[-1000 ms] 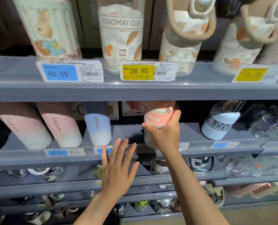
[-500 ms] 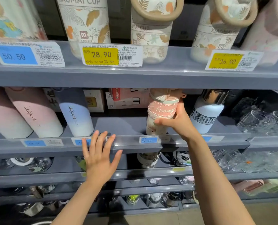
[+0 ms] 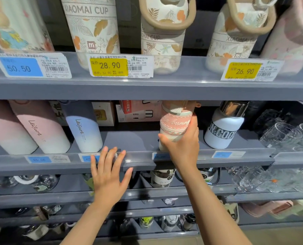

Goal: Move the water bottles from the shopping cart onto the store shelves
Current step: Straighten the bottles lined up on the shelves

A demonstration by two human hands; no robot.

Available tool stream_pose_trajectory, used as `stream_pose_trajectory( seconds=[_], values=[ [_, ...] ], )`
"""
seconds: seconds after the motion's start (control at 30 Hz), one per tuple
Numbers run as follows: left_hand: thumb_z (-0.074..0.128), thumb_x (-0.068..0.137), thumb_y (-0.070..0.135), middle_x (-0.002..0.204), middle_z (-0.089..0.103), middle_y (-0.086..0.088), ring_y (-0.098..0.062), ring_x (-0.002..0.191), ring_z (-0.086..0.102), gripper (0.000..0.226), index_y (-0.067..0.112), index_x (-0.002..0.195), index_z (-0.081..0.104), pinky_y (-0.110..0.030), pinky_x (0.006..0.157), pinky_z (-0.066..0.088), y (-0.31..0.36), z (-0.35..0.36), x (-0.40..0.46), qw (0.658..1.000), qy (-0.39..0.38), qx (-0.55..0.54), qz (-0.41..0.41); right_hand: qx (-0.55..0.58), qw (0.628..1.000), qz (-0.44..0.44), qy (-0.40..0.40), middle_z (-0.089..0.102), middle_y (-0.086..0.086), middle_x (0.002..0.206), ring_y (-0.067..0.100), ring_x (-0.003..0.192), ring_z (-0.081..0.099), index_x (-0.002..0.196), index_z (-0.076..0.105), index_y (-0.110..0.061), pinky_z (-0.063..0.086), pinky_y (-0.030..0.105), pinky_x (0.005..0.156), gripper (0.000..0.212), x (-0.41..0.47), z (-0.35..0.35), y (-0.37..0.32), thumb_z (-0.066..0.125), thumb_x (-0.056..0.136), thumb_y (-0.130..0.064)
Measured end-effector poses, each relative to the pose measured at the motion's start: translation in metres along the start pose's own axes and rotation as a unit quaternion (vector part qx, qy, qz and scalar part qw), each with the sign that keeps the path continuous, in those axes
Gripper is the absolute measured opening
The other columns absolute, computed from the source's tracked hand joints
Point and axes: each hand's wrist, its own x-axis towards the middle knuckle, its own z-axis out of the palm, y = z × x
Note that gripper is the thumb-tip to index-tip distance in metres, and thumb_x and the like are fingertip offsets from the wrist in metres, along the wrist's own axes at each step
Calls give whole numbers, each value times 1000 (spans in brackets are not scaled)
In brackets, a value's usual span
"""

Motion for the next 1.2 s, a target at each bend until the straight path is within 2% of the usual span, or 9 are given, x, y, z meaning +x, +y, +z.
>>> stream_pose_trajectory(
  seconds=[0.1,0.2,0.53,0.7,0.83,0.9,1.0,1.1,1.2],
  values=[
    [50,89,42,135,46,-9,-32,136,33,51,16,132,45,-59,113,18,-2,2,-1,1000,2,11,11,33,998,-10,-50,52,2,113,25,100,54,116,36,-18,45,33,76,74,6,-2,2,84,62,-35],
    [50,89,43,137,44,-9,-33,136,34,53,17,134,44,-59,113,18,-3,3,-1,1000,0,15,13,65,993,-19,-98,54,0,110,20,95,55,103,33,-25,42,29,74,64,9,-4,1,84,65,-29],
    [53,87,44,138,44,-13,-35,135,33,55,15,134,44,-61,111,22,-6,10,-3,999,25,36,32,82,990,-39,-110,55,0,110,21,95,56,104,33,-26,47,32,75,61,7,-3,4,81,67,-27],
    [52,87,45,137,43,-14,-37,134,33,56,13,132,44,-61,111,19,-3,11,-2,999,27,38,17,75,991,-41,-100,54,4,109,23,94,55,108,36,-18,47,34,76,62,6,3,0,81,67,-30],
    [42,92,51,137,42,-15,-38,136,29,55,12,130,43,-59,113,15,7,6,-2,1000,-2,15,-19,59,990,-68,-108,52,5,110,27,100,55,116,38,-9,49,41,81,68,7,8,3,80,68,-31],
    [33,95,56,140,40,-15,-37,139,24,57,12,131,42,-58,114,11,12,2,-2,998,-28,-1,-53,69,988,-75,-115,52,4,119,24,110,53,128,38,-10,49,40,89,79,6,1,7,81,67,-39],
    [27,95,59,146,38,-11,-37,142,20,61,14,135,40,-60,114,9,26,-4,3,995,-54,-4,-80,66,990,-124,-10,52,5,130,21,120,49,139,40,-8,45,38,98,79,1,-30,21,72,75,-42],
    [31,96,53,149,40,-11,-31,141,28,58,17,142,37,-65,112,14,60,0,8,998,-61,30,4,53,975,-146,157,52,14,125,25,116,47,129,47,-1,43,45,97,68,6,-72,53,67,78,-41],
    [39,93,51,151,36,-12,-31,143,25,62,18,146,32,-66,113,11,86,15,9,998,-54,21,1,28,989,-46,136,42,16,137,29,128,40,142,34,-4,37,47,105,94,33,-102,82,68,71,-55]
  ],
)
